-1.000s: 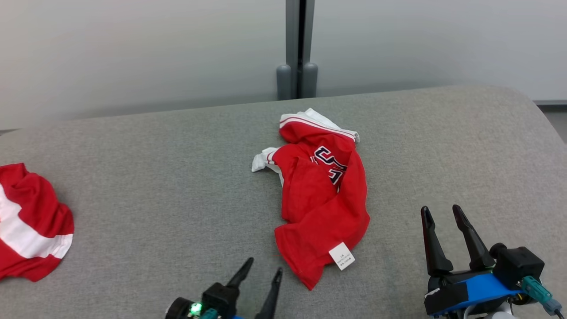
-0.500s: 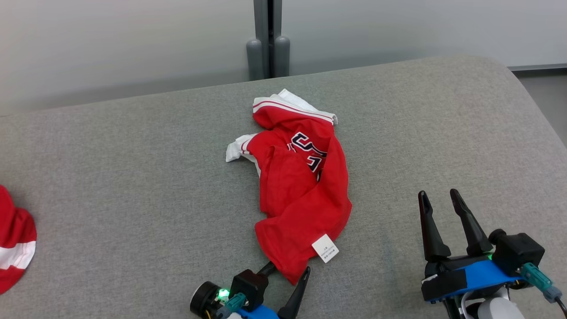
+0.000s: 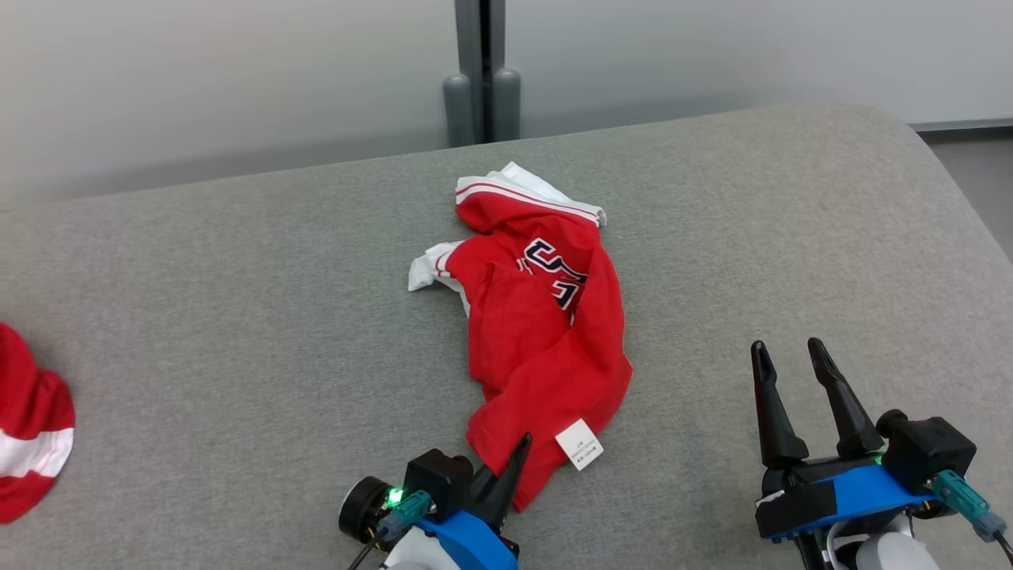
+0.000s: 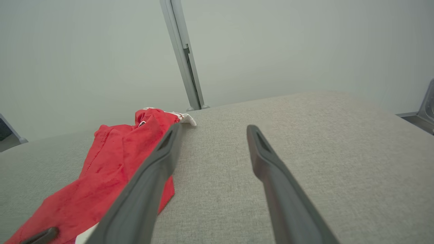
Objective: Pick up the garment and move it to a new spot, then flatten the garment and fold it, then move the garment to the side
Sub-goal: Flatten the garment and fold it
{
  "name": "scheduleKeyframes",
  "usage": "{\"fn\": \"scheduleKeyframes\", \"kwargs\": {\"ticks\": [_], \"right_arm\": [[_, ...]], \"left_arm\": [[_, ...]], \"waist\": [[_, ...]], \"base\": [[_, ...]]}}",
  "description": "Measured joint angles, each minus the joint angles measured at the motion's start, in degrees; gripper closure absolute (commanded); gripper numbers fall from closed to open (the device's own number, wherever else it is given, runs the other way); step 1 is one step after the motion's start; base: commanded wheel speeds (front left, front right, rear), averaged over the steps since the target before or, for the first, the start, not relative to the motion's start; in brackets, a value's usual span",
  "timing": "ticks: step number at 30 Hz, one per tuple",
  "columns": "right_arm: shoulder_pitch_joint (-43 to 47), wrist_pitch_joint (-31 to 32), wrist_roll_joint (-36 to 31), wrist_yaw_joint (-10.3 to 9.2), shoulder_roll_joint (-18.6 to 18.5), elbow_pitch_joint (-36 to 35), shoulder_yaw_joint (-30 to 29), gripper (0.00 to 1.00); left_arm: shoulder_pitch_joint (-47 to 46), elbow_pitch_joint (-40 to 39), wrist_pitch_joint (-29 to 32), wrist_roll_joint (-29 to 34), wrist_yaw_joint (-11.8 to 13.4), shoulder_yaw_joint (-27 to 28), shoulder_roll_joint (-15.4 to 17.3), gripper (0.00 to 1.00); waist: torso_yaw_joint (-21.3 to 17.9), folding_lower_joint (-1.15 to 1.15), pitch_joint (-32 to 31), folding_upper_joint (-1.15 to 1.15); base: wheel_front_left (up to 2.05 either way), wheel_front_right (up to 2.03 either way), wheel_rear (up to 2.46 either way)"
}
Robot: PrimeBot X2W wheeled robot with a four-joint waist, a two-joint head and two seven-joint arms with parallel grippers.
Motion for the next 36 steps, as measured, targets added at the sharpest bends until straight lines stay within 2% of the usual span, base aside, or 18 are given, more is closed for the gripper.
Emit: {"fn": "scheduleKeyframes", "kwargs": {"ticks": [7, 20, 25, 26, 27, 28, 33, 36], "right_arm": [[0.91, 0.01, 0.41, 0.0, 0.01, 0.37, 0.08, 0.0], [2.47, 0.01, 1.3, 0.0, 0.02, 0.99, -0.16, 0.0], [2.64, 0.01, 1.43, 0.0, 0.01, 1.07, -0.37, 0.0], [2.65, 0.01, 1.45, 0.0, 0.01, 1.11, -0.41, 0.0], [2.65, 0.01, 1.47, 0.0, 0.01, 1.22, -0.4, 0.0], [2.65, 0.01, 1.56, 0.0, 0.01, 1.35, -0.4, 0.0], [2.68, 0.01, 1.97, 0.0, 0.01, 1.72, -0.4, 0.0], [2.79, 0.01, 1.97, 0.0, 0.01, 1.79, -0.49, 0.0]], "left_arm": [[1.33, -0.42, -0.01, 0.81, 0.81, 5.53, 0.68, 1.0], [8.86, -8.14, -0.01, 3.21, 3.25, 18.02, 12.04, 1.0], [11.41, -9.53, -0.01, 2.7, 4.35, 21.63, 14.57, 1.0], [11.78, -9.56, 0.0, 2.7, 4.33, 21.63, 14.34, 0.84], [12.15, -9.62, 0.0, 2.7, 4.33, 21.6, 13.82, 0.35], [12.34, -9.66, 0.0, 2.52, 4.32, 21.64, 13.12, 0.0], [13.63, -10.02, 0.0, 1.88, 4.83, 22.57, 10.36, 0.0], [14.86, -10.11, -0.01, 1.71, 5.06, 24.44, 10.2, 0.0]], "waist": [[3.45, 0.0, -1.74, 0.0], [8.32, 0.0, -3.57, 0.0], [9.01, 0.0, -3.25, 0.0], [9.19, -0.01, -3.22, 0.0], [9.37, 0.0, -3.2, 0.0], [9.54, 0.0, -3.23, 0.0], [10.37, -0.01, -3.75, 0.0], [10.9, 0.0, -3.98, 0.0]], "base": [[0.0, 0.0, 0.0], [0.0, 0.0, 0.0], [0.0, 0.0, 0.0], [0.0, 0.0, 0.0], [0.0, 0.0, 0.0], [0.0, 0.0, 0.0], [0.0, 0.0, 0.0], [0.0, 0.0, 0.0]]}}
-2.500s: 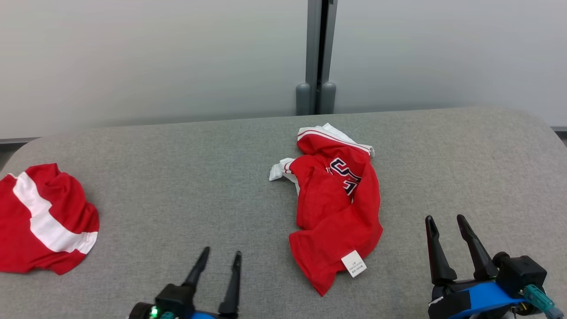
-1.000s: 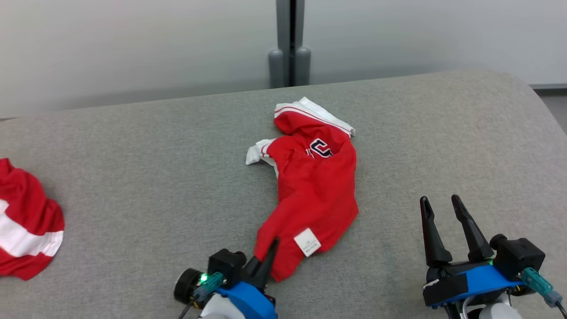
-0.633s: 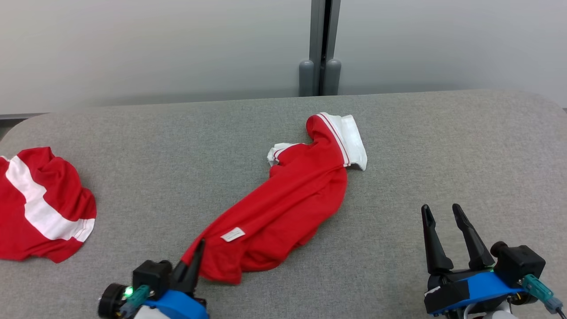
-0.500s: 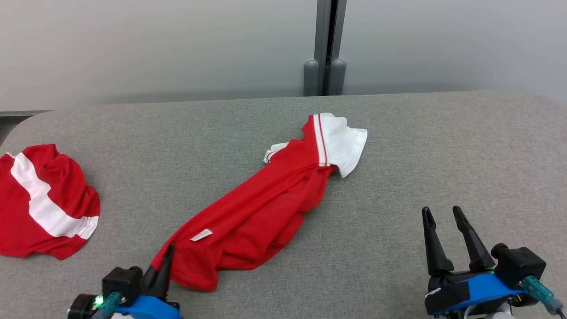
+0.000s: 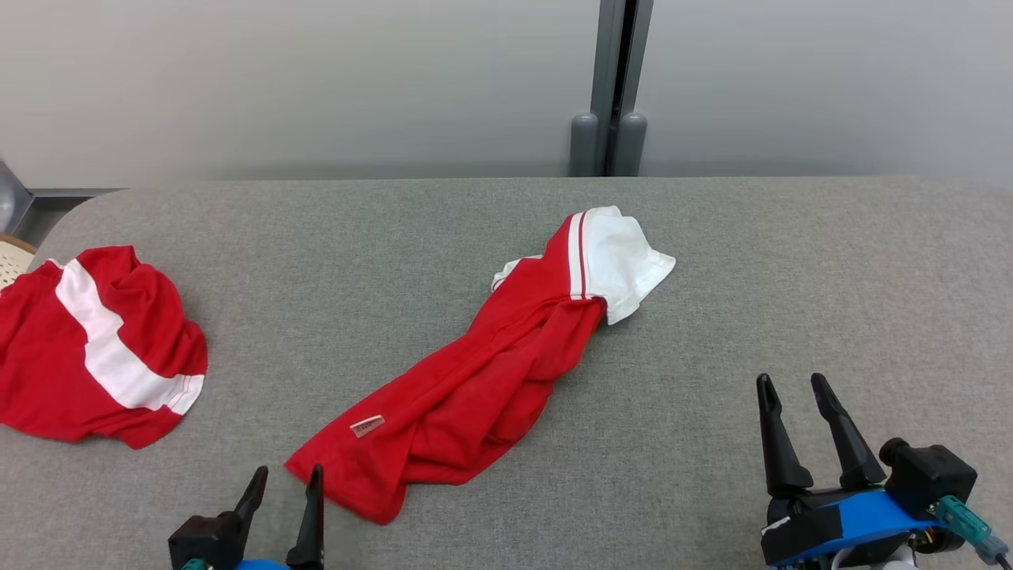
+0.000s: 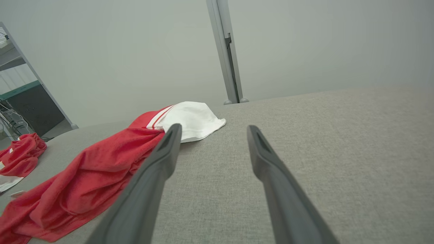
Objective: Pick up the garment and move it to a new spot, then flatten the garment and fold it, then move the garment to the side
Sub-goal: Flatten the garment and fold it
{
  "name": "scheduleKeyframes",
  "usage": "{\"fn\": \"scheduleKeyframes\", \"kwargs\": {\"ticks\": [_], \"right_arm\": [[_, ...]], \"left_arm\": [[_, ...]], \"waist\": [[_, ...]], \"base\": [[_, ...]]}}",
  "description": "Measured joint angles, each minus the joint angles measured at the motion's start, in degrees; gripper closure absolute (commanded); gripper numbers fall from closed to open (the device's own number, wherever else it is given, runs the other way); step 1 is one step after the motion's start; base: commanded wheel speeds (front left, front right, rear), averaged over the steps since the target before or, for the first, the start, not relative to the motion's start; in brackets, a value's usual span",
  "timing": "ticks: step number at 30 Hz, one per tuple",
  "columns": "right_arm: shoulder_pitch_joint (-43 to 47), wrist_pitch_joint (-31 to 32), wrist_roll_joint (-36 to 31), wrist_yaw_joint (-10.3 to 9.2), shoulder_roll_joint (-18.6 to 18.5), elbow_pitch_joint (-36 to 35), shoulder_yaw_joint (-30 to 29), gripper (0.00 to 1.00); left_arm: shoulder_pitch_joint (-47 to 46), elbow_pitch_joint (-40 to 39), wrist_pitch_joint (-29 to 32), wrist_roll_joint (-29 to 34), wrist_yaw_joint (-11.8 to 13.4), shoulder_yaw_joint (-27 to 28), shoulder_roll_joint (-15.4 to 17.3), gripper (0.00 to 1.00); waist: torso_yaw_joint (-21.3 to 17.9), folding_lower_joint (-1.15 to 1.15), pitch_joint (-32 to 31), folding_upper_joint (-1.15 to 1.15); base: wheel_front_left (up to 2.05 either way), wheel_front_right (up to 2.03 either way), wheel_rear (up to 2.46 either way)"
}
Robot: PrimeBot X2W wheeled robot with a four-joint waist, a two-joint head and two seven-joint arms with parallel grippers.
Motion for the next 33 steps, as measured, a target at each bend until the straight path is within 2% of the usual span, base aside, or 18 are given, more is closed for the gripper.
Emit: {"fn": "scheduleKeyframes", "kwargs": {"ticks": [6, 11, 17, 23, 33], "right_arm": [[0.44, 0.0, -0.21, 0.0, 0.0, -0.12, -0.81, 0.0], [0.47, 0.0, -0.37, 0.0, 0.0, -0.04, -0.78, 0.0], [0.47, 0.0, -0.55, 0.0, 0.0, 0.16, -0.22, 0.0], [0.54, 0.0, -0.58, 0.0, 0.0, 0.41, 0.55, 0.0], [0.9, 0.0, -1.04, 0.0, 0.0, 0.48, 0.85, 0.0]], "left_arm": [[1.96, -6.68, 0.01, 1.83, 0.75, 5.09, 0.0, 0.0], [2.43, -14.7, 0.0, 5.7, 0.69, 8.84, -1.83, 0.0], [1.65, -19.39, 0.0, 10.16, 0.37, 10.31, -4.8, 0.0], [-0.7, -19.44, -0.01, 14.23, 0.63, 9.69, -6.04, 0.0], [-1.75, -14.8, 0.0, 14.77, 1.79, 10.16, -6.53, 0.0]], "waist": [[1.27, 0.0, -0.47, 0.0], [1.8, 0.0, -0.97, 0.0], [1.47, 0.0, -1.9, 0.0], [0.15, 0.0, -2.32, 0.0], [-1.48, 0.0, -2.04, 0.0]], "base": [[0.0, 0.0, 0.0], [0.0, 0.0, 0.0], [0.0, 0.0, 0.0], [0.0, 0.0, 0.0], [0.0, 0.0, 0.0]]}}
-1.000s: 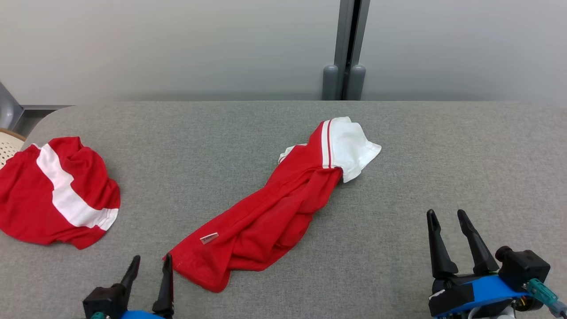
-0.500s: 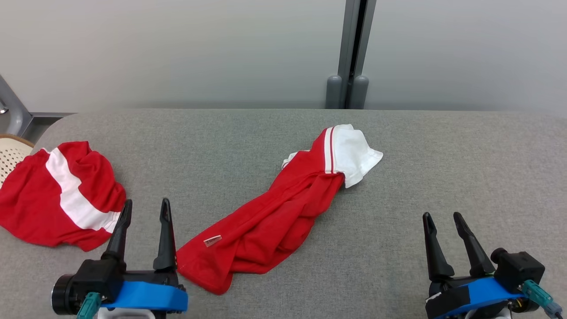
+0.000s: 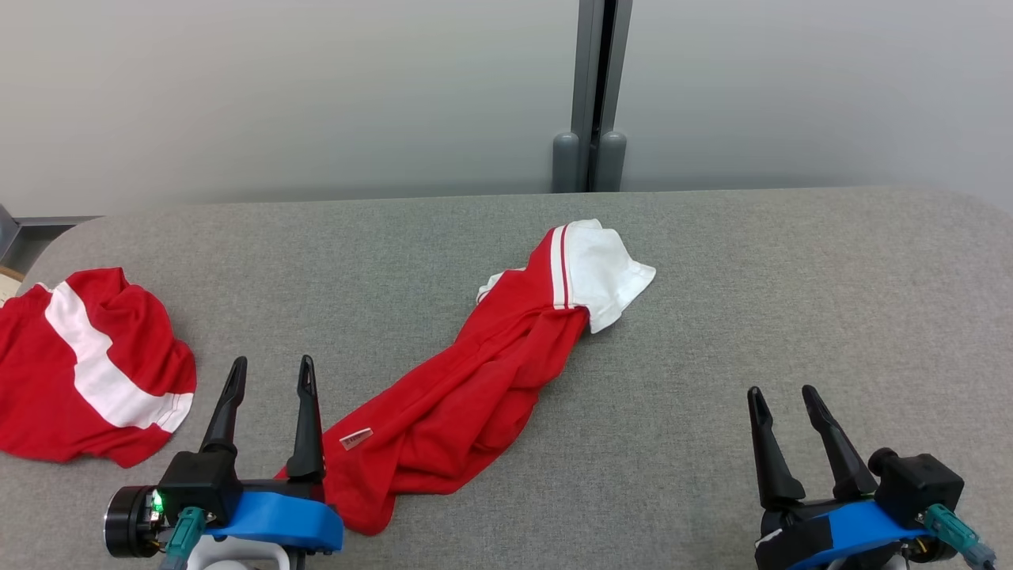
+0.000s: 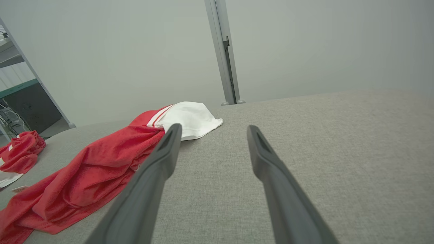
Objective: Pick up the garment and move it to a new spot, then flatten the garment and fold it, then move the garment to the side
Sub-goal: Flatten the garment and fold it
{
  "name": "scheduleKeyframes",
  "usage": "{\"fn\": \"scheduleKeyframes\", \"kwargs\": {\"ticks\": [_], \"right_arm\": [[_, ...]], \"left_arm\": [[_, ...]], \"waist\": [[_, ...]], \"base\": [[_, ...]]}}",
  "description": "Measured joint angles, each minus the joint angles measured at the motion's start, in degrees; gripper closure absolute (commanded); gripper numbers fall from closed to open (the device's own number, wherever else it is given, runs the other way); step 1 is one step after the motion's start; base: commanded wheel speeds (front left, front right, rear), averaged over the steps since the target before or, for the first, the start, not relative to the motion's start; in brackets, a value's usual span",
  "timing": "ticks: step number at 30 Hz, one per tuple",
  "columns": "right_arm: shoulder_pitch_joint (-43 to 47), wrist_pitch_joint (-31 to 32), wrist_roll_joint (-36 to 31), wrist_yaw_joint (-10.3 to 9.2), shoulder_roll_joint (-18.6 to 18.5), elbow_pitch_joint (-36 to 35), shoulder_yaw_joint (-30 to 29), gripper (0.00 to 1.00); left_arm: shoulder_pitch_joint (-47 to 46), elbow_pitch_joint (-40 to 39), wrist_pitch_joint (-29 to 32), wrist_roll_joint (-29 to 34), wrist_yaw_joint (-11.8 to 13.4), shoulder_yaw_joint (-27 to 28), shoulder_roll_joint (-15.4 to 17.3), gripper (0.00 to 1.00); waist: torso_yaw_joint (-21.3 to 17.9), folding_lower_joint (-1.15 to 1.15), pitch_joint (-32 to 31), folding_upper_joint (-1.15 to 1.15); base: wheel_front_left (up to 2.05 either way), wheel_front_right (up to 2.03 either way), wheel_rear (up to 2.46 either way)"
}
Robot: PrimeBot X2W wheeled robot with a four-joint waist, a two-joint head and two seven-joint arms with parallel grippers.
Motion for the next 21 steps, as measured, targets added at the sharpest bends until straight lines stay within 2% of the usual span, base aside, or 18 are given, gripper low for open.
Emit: {"fn": "scheduleKeyframes", "kwargs": {"ticks": [9, 13, 18, 21], "right_arm": [[0.0, 0.0, -0.4, 0.0, 0.0, 0.35, -0.34, 0.0], [-0.47, 0.0, -2.54, 0.0, 0.0, 1.88, -0.96, 0.0], [-5.92, 0.0, -6.33, 0.0, -0.18, 4.15, -1.64, 0.0], [-10.73, 0.25, -7.25, 0.0, -1.86, 5.94, -1.24, 0.0]], "left_arm": [[-0.3, 1.48, 0.0, 0.21, -0.01, 0.09, -0.04, 0.0], [-0.57, 1.91, 0.0, 0.37, -0.09, -0.1, -0.15, 0.0], [-1.07, 2.09, 0.0, 0.43, -0.56, -0.64, -0.53, 0.0], [-1.19, 2.03, 0.0, 0.44, -0.67, -1.1, -0.84, 0.0]], "waist": [[0.21, 0.0, -0.15, 0.0], [1.07, 0.0, -0.42, 0.0], [2.26, 0.01, -0.1, 0.0], [3.04, 0.01, 0.43, 0.0]], "base": [[0.0, 0.0, 0.0], [0.0, 0.0, 0.0], [0.0, 0.0, 0.0], [0.0, 0.0, 0.0]]}}
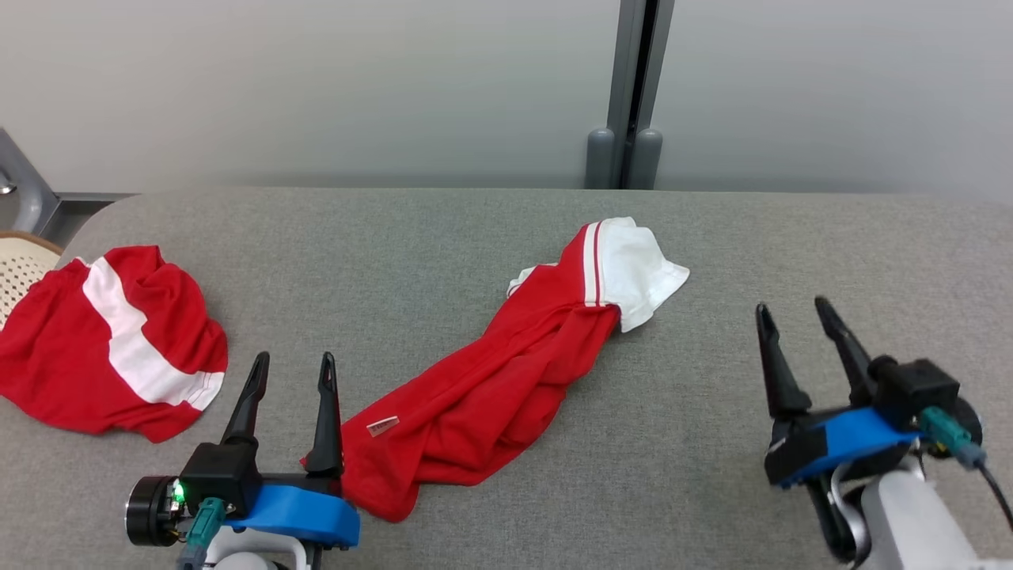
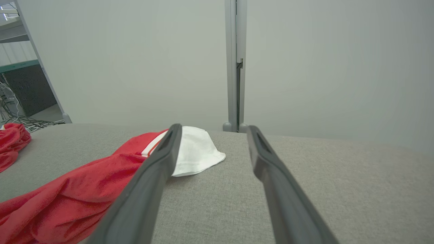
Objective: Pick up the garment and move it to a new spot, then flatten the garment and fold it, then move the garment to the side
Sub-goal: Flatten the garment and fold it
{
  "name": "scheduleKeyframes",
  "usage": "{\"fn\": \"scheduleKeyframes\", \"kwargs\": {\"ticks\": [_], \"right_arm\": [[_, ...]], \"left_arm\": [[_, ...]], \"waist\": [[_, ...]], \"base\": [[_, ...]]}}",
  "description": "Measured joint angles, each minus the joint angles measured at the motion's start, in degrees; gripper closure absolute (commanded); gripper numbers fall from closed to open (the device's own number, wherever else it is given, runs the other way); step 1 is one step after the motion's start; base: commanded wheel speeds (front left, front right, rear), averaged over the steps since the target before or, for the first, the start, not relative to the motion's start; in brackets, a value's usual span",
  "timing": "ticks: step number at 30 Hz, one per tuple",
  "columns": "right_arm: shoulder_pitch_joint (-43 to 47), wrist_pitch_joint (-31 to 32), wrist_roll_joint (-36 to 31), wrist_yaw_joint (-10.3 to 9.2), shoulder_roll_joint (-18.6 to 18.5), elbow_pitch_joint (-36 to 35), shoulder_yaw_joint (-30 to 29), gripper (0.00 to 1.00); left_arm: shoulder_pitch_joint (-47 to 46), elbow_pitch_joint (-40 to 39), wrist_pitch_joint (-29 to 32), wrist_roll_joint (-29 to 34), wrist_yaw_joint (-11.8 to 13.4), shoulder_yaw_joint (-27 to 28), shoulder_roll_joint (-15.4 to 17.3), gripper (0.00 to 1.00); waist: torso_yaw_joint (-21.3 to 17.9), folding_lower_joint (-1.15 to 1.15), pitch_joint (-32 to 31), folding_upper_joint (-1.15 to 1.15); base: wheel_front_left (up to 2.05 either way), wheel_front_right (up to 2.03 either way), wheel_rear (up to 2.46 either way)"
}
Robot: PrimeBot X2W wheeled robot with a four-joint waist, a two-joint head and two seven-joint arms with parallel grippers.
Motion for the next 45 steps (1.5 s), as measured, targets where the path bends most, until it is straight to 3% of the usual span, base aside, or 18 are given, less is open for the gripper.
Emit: {"fn": "scheduleKeyframes", "kwargs": {"ticks": [14, 28, 36, 39, 45], "right_arm": [[-28.24, 4.22, -1.49, 0.0, -11.44, 16.15, 5.33, 0.0], [-40.01, 9.7, 0.14, 0.0, -14.46, 39.13, 12.71, 0.0], [-41.75, 10.34, 3.21, -0.01, -14.72, 45.95, 16.41, 0.0], [-41.8, 10.07, 5.68, -0.08, -14.1, 46.29, 18.22, 1.0], [-41.45, 7.15, 9.11, 0.0, -13.49, 45.9, 22.6, 1.0]], "left_arm": [[-5.75, -1.63, 0.0, 0.15, -0.75, -2.37, -1.78, 0.0], [-11.2, -4.72, 0.0, -0.92, 0.13, -6.11, -2.74, 0.0], [-11.49, -5.32, 0.0, -2.13, 1.32, -7.15, -2.75, 0.0], [-11.49, -5.38, 0.0, -2.24, 1.68, -7.26, -2.76, 0.0], [-11.49, -5.36, 0.0, -2.37, 1.87, -7.11, -2.79, 0.0]], "waist": [[4.76, 0.01, 9.59, 0.0], [11.88, 0.01, 18.48, 0.0], [13.38, 0.0, 20.01, 0.0], [13.1, 0.0, 20.03, 0.0], [12.05, 0.0, 19.14, 0.0]], "base": [[0.0, 0.0, 0.0], [0.0, 0.0, 0.0], [0.0, 0.0, 0.0], [0.0, 0.0, 0.0], [0.0, 0.0, 0.0]]}}
